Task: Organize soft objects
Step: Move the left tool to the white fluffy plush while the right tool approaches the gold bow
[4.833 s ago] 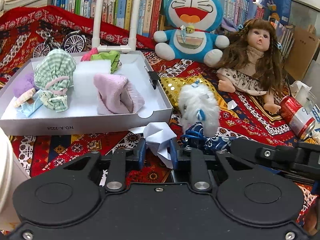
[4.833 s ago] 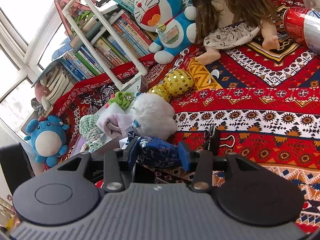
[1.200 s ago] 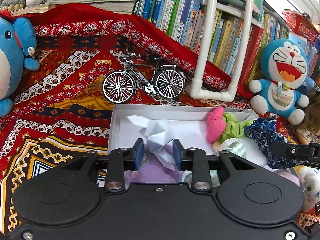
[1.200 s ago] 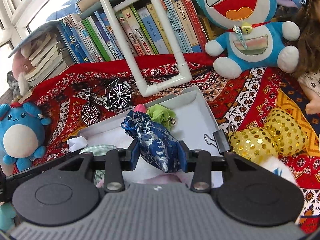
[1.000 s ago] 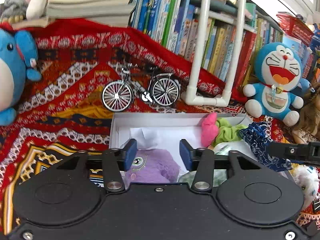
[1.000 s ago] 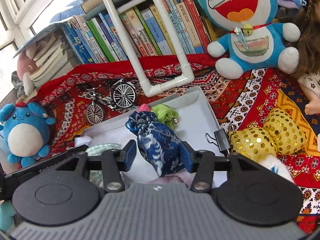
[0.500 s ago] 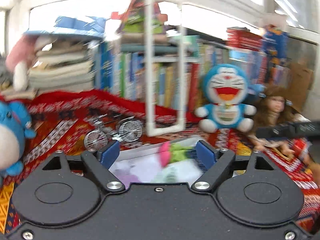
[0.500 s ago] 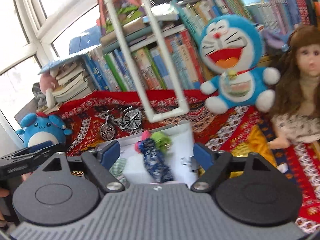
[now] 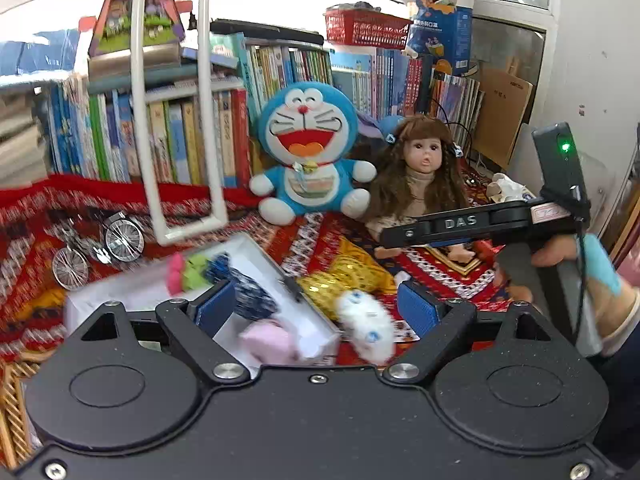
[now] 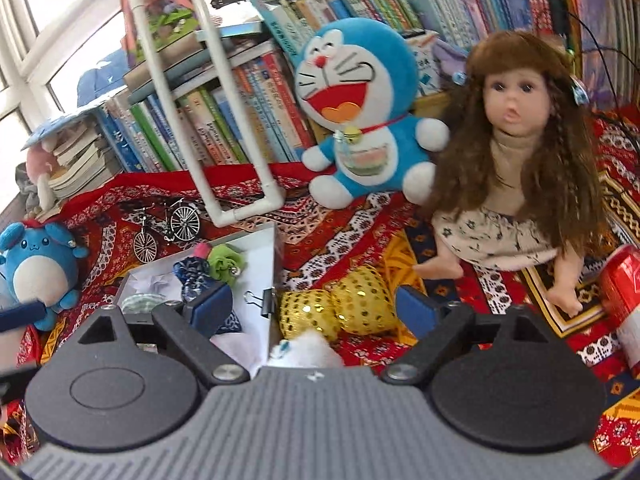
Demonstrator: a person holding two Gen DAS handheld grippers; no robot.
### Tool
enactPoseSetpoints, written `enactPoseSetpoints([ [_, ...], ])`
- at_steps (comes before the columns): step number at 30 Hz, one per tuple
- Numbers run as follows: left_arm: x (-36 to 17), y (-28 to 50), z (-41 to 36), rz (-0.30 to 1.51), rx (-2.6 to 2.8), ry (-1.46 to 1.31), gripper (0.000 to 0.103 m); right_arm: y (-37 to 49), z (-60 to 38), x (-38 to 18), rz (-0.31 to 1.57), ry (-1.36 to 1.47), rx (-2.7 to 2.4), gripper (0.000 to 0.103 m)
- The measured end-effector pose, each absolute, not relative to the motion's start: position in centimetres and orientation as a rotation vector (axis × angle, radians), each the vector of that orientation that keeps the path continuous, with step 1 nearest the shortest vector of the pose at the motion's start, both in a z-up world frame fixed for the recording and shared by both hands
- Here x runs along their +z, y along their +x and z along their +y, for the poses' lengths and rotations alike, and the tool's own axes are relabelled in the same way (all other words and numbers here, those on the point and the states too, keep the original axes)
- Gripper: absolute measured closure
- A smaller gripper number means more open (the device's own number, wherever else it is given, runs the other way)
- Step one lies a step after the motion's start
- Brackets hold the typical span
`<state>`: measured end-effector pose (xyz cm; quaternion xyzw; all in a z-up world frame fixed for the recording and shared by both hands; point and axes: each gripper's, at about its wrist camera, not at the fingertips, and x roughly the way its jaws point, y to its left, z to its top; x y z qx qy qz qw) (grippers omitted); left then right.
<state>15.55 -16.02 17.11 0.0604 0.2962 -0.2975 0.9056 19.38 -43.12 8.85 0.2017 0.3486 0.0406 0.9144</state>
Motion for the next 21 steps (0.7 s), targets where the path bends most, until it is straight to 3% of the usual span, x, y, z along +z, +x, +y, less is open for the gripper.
enactPoseSetpoints([
  [11, 12.2, 13.8, -22.9, 0.707, -0.535, 0.128, 0.020, 19.3, -44.7, 7.1, 0.672, 0.434, 0.165, 0.016],
  [16, 9.5, 14.9, -24.5, 0.768, -0.482, 0.137, 0.036, 19.1, -44.9, 6.3, 0.676, 0.392, 0.178, 0.018],
  [21, 7.6, 16.5, -26.1, 0.792, -0.431, 0.112, 0.041, 19.3, -45.6, 5.2, 0.691, 0.410, 0.179, 0.020],
])
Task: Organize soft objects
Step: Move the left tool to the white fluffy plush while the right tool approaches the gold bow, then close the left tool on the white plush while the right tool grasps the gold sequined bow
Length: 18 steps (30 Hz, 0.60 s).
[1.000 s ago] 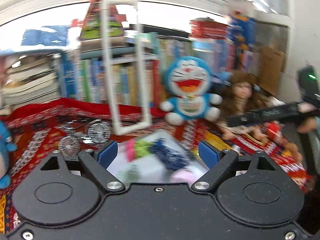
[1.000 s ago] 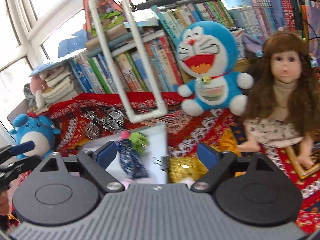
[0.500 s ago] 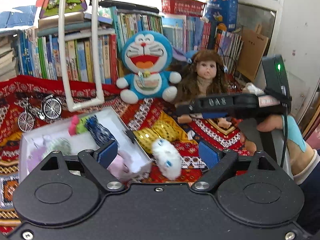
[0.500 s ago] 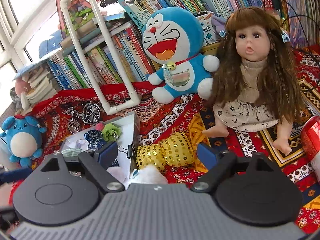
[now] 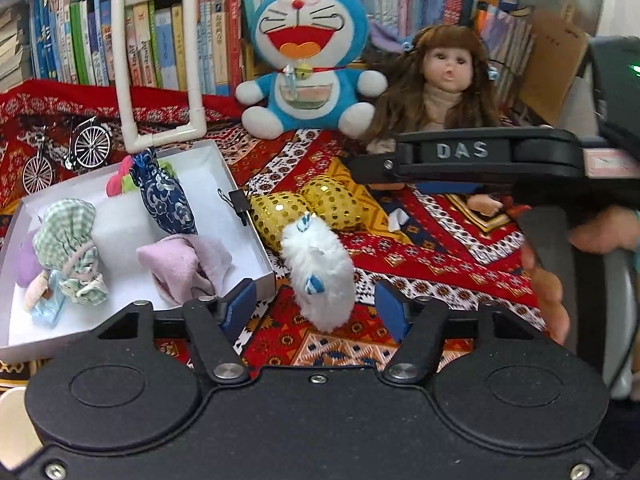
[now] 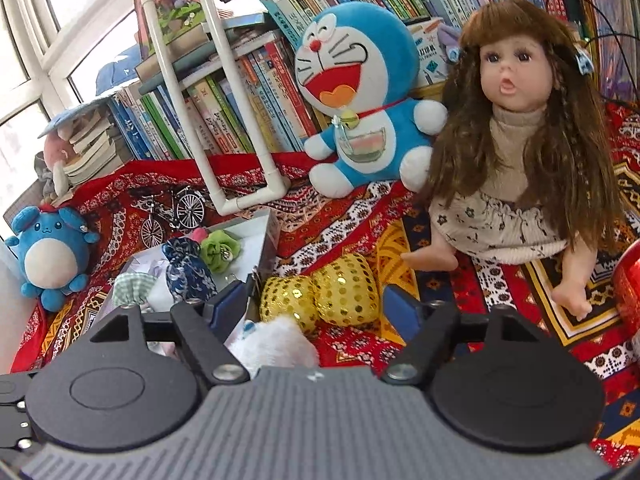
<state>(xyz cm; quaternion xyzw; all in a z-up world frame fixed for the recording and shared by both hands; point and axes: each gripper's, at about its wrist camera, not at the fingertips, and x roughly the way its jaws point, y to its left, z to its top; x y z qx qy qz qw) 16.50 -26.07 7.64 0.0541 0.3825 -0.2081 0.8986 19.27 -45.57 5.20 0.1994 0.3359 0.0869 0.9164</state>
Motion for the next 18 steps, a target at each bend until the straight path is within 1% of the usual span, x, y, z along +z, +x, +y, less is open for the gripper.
enactPoseSetpoints([
  [4, 6.4, 18.0, -26.8, 0.801, -0.367, 0.101, 0.041, 19.5, -46.0, 4.2, 0.699, 0.439, 0.183, 0.020],
  [7, 5.4, 19.3, -27.1, 0.847, -0.339, 0.085, 0.043, 19.6, -46.2, 3.6, 0.698, 0.454, 0.191, 0.020],
  [9, 4.8, 19.9, -27.0, 0.869, -0.326, 0.061, 0.042, 19.9, -46.2, 3.3, 0.698, 0.458, 0.199, 0.020],
  [11, 4.7, 20.1, -27.0, 0.865, -0.346, 0.027, 0.047, 20.2, -46.0, 2.9, 0.704, 0.459, 0.197, 0.020],
  [12, 4.8, 20.1, -27.2, 0.860, -0.356, 0.027, 0.061, 20.4, -45.9, 2.7, 0.709, 0.458, 0.193, 0.020],
  [13, 4.9, 19.9, -27.4, 0.845, -0.375, 0.035, 0.071, 20.7, -45.7, 2.5, 0.713, 0.456, 0.188, 0.020],
  [14, 5.2, 19.5, -27.7, 0.830, -0.389, 0.049, 0.084, 20.9, -45.6, 2.3, 0.717, 0.451, 0.183, 0.020],
  [15, 5.4, 19.1, -27.9, 0.817, -0.393, 0.073, 0.089, 21.1, -45.4, 2.2, 0.718, 0.447, 0.175, 0.020],
  [16, 5.6, 18.7, -28.1, 0.803, -0.399, 0.105, 0.096, 21.3, -45.2, 2.1, 0.718, 0.445, 0.165, 0.020],
  [18, 6.0, 18.0, -28.3, 0.782, -0.422, 0.141, 0.099, 21.6, -44.9, 1.8, 0.716, 0.451, 0.153, 0.020],
])
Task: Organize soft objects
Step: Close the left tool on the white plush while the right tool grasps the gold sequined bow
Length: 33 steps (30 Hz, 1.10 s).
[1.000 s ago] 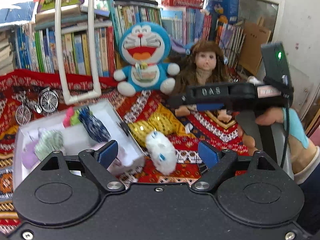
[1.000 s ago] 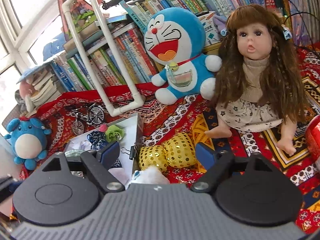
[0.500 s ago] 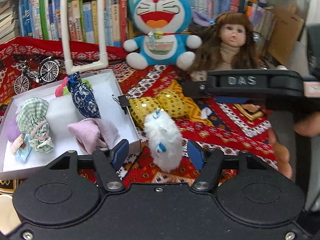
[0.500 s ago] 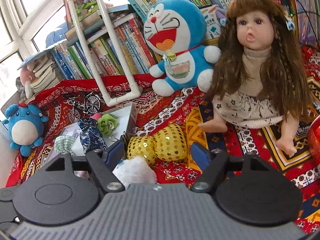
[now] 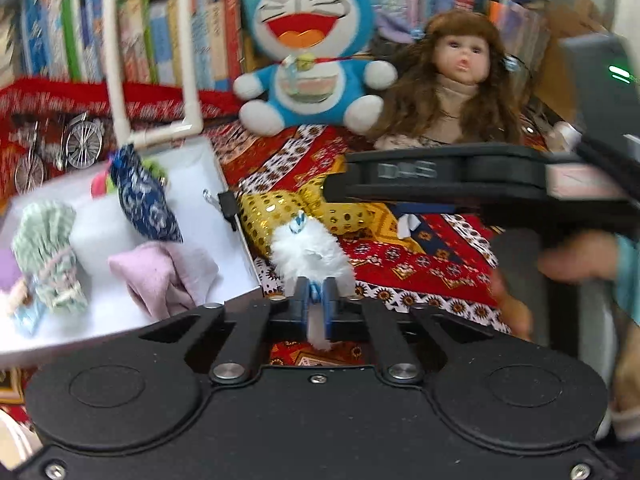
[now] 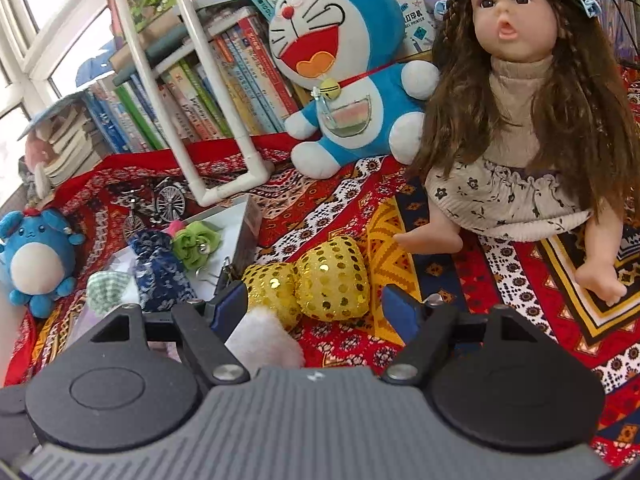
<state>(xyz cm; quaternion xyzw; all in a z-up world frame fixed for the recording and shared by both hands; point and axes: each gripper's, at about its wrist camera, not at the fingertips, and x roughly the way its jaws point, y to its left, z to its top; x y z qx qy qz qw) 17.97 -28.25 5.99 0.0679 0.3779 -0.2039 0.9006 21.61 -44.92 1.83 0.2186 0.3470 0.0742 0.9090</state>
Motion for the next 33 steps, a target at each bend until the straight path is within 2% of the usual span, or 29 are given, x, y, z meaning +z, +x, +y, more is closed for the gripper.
enactPoseSetpoints([
  [6, 6.2, 17.4, -27.4, 0.792, -0.453, 0.141, 0.100, 22.7, -44.2, 1.0, 0.726, 0.462, 0.117, 0.020],
  [11, 6.2, 17.7, -26.4, 0.813, -0.453, 0.090, 0.100, 24.0, -43.6, 0.2, 0.752, 0.461, 0.086, 0.030],
  [15, 6.2, 18.0, -26.0, 0.818, -0.450, 0.070, 0.099, 24.9, -43.3, -0.6, 0.759, 0.461, 0.070, 0.029],
  [18, 5.9, 18.2, -25.8, 0.837, -0.449, 0.044, 0.095, 25.4, -43.1, -1.2, 0.774, 0.461, 0.060, 0.029],
  [20, 5.7, 18.5, -25.9, 0.850, -0.448, 0.024, 0.093, 25.4, -43.2, -1.3, 0.775, 0.477, 0.056, 0.056],
  [23, 5.5, 18.7, -26.0, 0.859, -0.441, 0.003, 0.091, 24.7, -43.6, -1.0, 0.784, 0.492, 0.054, 0.067],
  [26, 5.3, 19.0, -26.3, 0.864, -0.437, -0.010, 0.082, 23.6, -44.1, -0.3, 0.806, 0.486, 0.033, 0.070],
  [28, 5.2, 19.1, -26.5, 0.861, -0.428, -0.013, 0.071, 22.8, -44.6, 0.2, 0.849, 0.489, 0.000, 0.070],
  [33, 4.6, 19.4, -27.0, 0.867, -0.409, -0.017, 0.067, 20.4, -46.2, 1.3, 0.916, 0.490, -0.025, 0.069],
])
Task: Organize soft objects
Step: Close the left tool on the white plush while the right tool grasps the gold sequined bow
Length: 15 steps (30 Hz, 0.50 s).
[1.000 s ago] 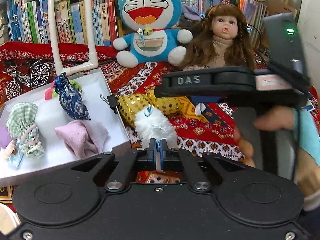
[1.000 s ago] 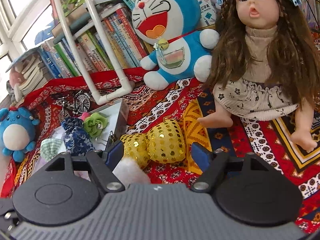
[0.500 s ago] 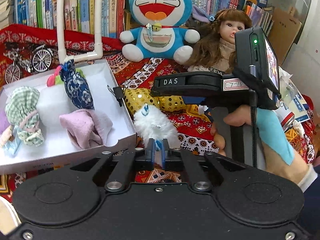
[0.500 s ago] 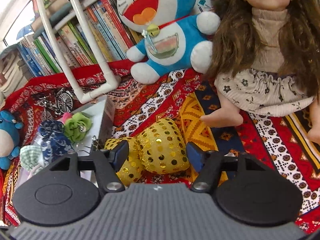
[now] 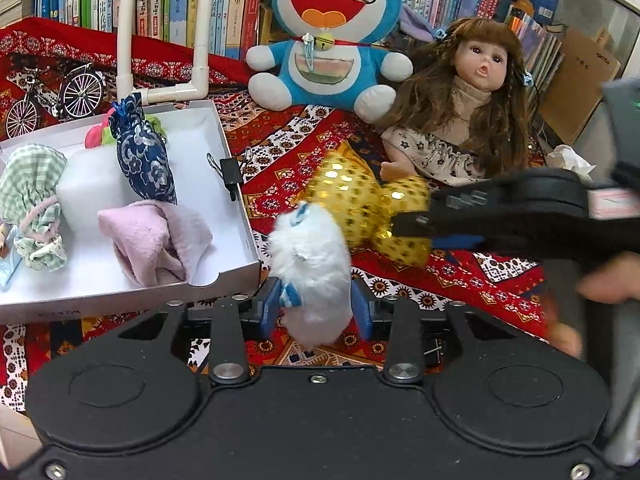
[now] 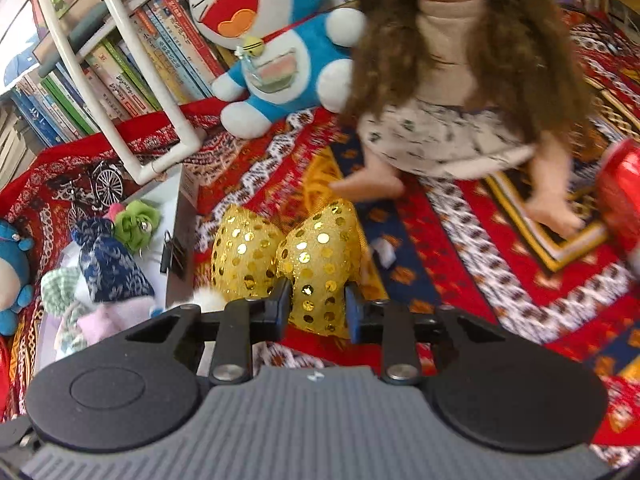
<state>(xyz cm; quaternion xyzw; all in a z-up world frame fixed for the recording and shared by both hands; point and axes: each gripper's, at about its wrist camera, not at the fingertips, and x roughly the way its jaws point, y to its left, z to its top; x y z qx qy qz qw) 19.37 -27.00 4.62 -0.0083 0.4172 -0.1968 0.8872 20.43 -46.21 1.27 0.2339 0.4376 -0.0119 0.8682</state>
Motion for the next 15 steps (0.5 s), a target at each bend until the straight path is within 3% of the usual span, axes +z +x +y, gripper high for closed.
enactPoseSetpoints([
  [3, 4.1, 19.7, -27.1, 0.864, -0.392, -0.024, 0.068, 19.4, -46.8, 1.7, 0.894, 0.458, -0.044, 0.058],
  [4, 4.0, 19.8, -27.2, 0.865, -0.391, -0.029, 0.068, 19.1, -47.0, 1.8, 0.869, 0.454, -0.047, 0.052],
  [5, 3.9, 19.9, -27.2, 0.866, -0.388, -0.034, 0.069, 19.1, -47.2, 1.8, 0.850, 0.455, -0.049, 0.039],
  [6, 3.8, 19.9, -27.2, 0.862, -0.387, -0.038, 0.070, 19.1, -47.3, 1.7, 0.837, 0.466, -0.053, 0.037],
  [13, 4.5, 19.2, -27.5, 0.835, -0.401, -0.002, 0.077, 21.0, -47.1, -0.3, 0.828, 0.489, -0.098, 0.033],
  [14, 4.6, 19.0, -27.5, 0.831, -0.407, 0.002, 0.079, 21.0, -47.1, -0.5, 0.831, 0.496, -0.102, 0.034],
  [15, 4.9, 18.8, -27.4, 0.824, -0.411, 0.006, 0.081, 21.0, -47.1, -0.8, 0.832, 0.505, -0.106, 0.043],
])
